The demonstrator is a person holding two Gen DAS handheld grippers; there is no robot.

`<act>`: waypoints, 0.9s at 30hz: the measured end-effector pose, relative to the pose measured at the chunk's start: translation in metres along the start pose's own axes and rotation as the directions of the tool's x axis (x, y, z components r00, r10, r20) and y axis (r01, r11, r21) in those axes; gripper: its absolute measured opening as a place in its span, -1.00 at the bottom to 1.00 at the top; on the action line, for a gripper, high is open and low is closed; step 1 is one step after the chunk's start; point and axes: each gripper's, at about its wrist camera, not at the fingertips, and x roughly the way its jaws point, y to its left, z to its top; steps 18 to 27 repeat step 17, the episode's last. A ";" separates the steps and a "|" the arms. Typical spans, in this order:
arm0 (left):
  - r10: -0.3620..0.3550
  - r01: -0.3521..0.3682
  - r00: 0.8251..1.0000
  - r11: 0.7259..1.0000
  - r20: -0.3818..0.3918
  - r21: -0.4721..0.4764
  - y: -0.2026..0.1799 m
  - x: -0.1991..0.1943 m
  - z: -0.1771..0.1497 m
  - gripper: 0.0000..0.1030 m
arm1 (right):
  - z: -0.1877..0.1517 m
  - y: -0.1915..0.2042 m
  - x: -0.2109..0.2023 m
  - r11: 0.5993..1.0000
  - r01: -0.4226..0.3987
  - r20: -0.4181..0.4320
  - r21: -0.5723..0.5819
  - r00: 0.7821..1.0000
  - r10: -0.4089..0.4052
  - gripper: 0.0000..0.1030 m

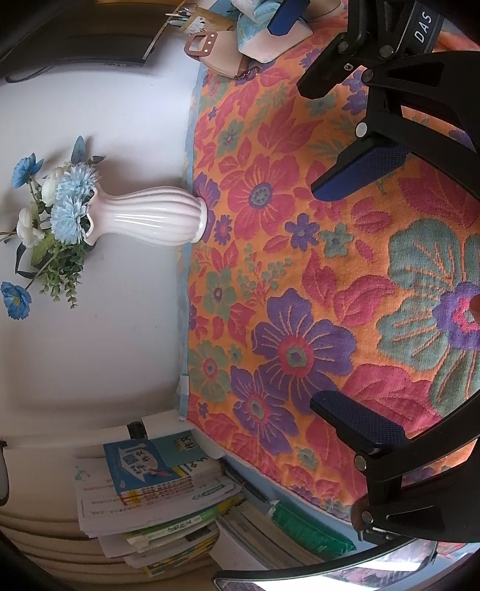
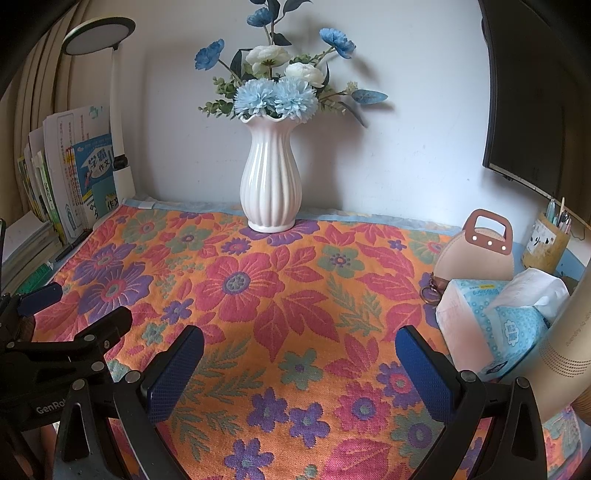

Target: Organize soft objects

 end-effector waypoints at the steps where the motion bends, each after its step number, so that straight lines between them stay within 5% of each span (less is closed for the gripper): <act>1: 0.001 -0.001 1.000 1.000 -0.002 0.001 0.000 0.000 0.000 0.99 | 0.000 0.000 0.000 1.000 -0.001 0.000 -0.002 1.000 0.001 1.00; 27: 0.024 -0.024 1.000 0.999 0.018 0.035 -0.002 0.001 0.002 0.99 | -0.002 -0.001 0.001 1.000 -0.010 -0.006 0.007 1.000 0.010 1.00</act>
